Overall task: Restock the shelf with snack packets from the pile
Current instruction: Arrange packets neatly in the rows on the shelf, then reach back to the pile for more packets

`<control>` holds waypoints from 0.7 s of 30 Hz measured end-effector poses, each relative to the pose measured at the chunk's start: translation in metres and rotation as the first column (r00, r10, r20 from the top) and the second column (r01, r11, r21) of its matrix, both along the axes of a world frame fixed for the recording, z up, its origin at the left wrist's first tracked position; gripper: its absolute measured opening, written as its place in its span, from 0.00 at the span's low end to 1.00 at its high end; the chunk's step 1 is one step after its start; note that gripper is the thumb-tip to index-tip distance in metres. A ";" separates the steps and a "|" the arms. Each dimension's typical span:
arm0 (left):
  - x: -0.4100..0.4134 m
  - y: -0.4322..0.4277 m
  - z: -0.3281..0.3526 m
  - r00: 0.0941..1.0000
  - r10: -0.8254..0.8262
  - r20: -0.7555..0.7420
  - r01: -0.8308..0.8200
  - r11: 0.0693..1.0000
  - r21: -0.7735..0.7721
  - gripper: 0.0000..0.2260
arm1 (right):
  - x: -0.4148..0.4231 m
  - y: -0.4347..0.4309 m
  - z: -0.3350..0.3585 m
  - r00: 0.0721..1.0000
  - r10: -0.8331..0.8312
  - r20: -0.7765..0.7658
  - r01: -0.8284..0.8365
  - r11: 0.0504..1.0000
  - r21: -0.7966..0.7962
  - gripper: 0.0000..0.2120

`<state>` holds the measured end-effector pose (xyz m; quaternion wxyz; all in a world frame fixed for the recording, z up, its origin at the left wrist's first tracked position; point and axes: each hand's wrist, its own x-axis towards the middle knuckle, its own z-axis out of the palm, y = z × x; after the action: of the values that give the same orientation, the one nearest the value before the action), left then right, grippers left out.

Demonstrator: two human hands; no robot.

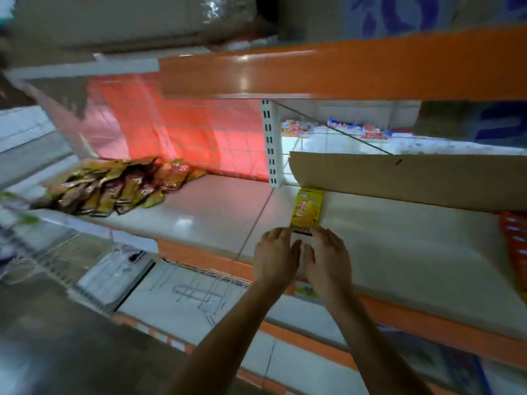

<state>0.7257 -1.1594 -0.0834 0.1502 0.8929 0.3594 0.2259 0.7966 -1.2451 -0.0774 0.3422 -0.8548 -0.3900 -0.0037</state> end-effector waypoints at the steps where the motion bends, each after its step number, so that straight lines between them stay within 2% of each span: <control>1: -0.015 0.013 -0.002 1.000 0.015 0.011 -0.015 1.000 0.006 0.16 | -0.013 0.013 -0.001 1.000 0.020 0.016 -0.020 1.000 0.001 0.16; 4: -0.060 0.050 -0.004 0.998 0.056 0.010 -0.057 0.998 0.034 0.17 | -0.050 0.055 -0.003 0.996 0.081 0.042 -0.080 0.996 -0.025 0.11; 7: -0.097 0.084 -0.005 0.993 0.114 0.011 -0.114 0.992 0.049 0.18 | -0.081 0.094 -0.005 0.990 0.123 0.064 -0.119 0.991 -0.065 0.14; 10: -0.129 0.114 -0.001 0.983 0.182 0.004 -0.182 0.982 0.051 0.19 | -0.111 0.128 -0.005 0.986 0.161 0.041 -0.160 0.986 -0.044 0.18; 16: -0.179 0.178 0.001 0.950 0.310 -0.040 -0.310 0.951 0.005 0.21 | -0.154 0.199 -0.006 0.968 0.250 -0.019 -0.250 0.968 0.000 0.18; 21: -0.212 0.244 0.003 0.911 0.407 -0.068 -0.409 0.912 -0.027 0.23 | -0.182 0.272 -0.005 0.948 0.292 -0.128 -0.291 0.956 0.020 0.19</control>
<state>0.5140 -0.9153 -0.0800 0.1067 0.8014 0.5468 0.2174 0.6149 -0.9730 -0.0822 0.3642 -0.7861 -0.4889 0.1022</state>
